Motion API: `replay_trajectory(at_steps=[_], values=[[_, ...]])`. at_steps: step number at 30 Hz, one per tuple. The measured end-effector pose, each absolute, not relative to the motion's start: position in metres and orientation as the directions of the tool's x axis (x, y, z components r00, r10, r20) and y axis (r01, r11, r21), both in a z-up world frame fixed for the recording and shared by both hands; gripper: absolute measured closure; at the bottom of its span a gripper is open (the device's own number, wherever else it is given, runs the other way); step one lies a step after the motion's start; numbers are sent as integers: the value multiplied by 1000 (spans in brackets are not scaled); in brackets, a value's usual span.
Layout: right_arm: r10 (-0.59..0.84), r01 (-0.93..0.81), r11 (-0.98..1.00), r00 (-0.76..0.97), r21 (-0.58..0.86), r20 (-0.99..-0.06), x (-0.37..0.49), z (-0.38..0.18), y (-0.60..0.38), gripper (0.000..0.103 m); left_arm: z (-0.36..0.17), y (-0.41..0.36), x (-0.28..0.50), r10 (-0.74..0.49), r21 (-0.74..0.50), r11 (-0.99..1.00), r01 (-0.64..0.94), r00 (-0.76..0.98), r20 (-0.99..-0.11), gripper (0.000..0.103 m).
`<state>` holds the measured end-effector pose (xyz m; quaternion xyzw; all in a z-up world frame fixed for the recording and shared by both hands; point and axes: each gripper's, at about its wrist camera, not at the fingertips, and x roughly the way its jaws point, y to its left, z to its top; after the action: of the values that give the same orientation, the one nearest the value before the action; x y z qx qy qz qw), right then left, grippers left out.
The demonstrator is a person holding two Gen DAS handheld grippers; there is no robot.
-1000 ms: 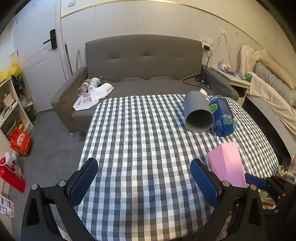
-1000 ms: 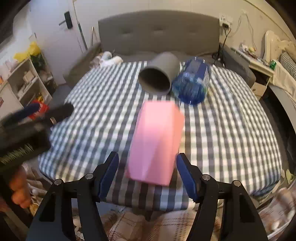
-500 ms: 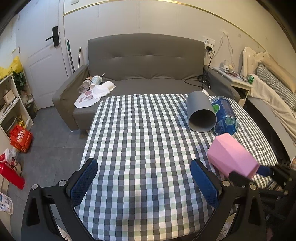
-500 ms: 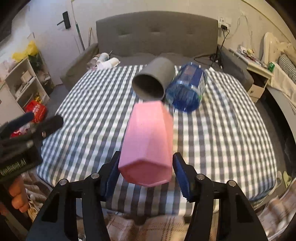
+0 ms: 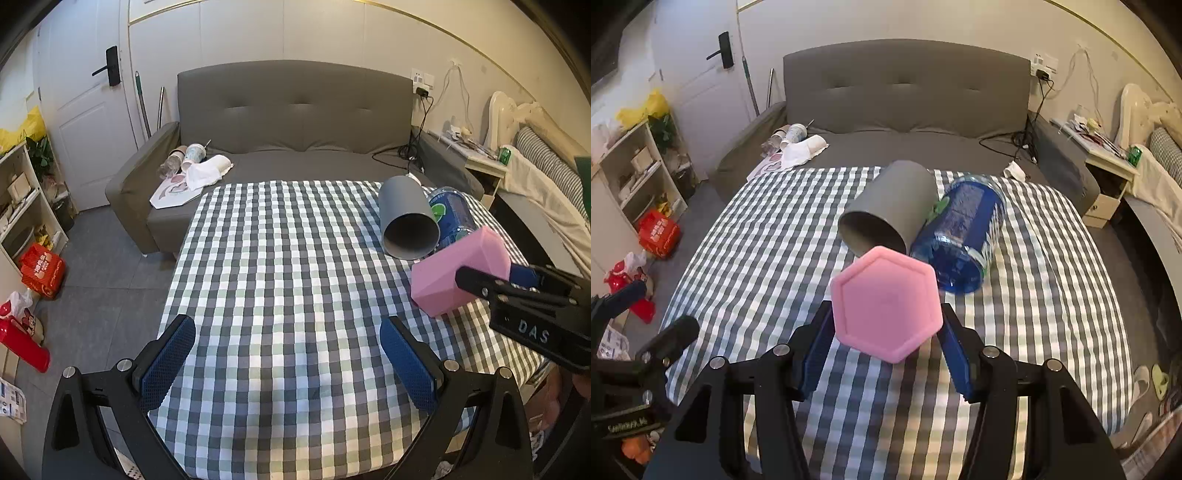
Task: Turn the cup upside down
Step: 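Rotate the held pink cup with the right tool so its base faces up, then lower the cup rim-down onto the tablecloth beside the grey tube, open right tool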
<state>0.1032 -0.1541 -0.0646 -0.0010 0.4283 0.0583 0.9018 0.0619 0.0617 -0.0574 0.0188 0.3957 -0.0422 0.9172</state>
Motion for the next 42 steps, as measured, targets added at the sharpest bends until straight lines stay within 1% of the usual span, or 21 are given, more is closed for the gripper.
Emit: replay_trajectory(at_steps=[13, 14, 15, 19, 26, 32, 37, 42], values=[[135, -125, 989, 583, 76, -801, 131, -67, -157, 47, -60, 57, 59, -36, 37, 995, 90, 689, -724, 0], [138, -120, 989, 582, 83, -801, 131, -68, -160, 42, -60, 56, 57, -35, 40, 995, 91, 693, -720, 0], [135, -109, 990, 587, 88, -798, 130, -68, -162, 34, -59, 55, 56, -32, 45, 995, 92, 697, -716, 0], [179, -109, 984, 615, 141, -768, 116, -58, -175, 31, -58, 48, 50, -19, 68, 993, 94, 714, -700, 0], [186, -149, 982, 702, 114, -687, 75, -26, -200, 29, -43, 26, 29, -28, 82, 991, 107, 759, -650, 0], [164, -145, 986, 766, 82, -621, 42, -2, -227, 29, -21, 1, 5, -66, 50, 992, 118, 806, -588, 0], [157, -128, 988, 804, 91, -574, 14, 7, -251, 29, -11, -15, -13, -53, 56, 993, 101, 831, -554, 0], [153, -122, 988, 822, 93, -549, -2, 8, -259, 29, -3, -20, -26, -24, 49, 997, 59, 850, -527, 0]])
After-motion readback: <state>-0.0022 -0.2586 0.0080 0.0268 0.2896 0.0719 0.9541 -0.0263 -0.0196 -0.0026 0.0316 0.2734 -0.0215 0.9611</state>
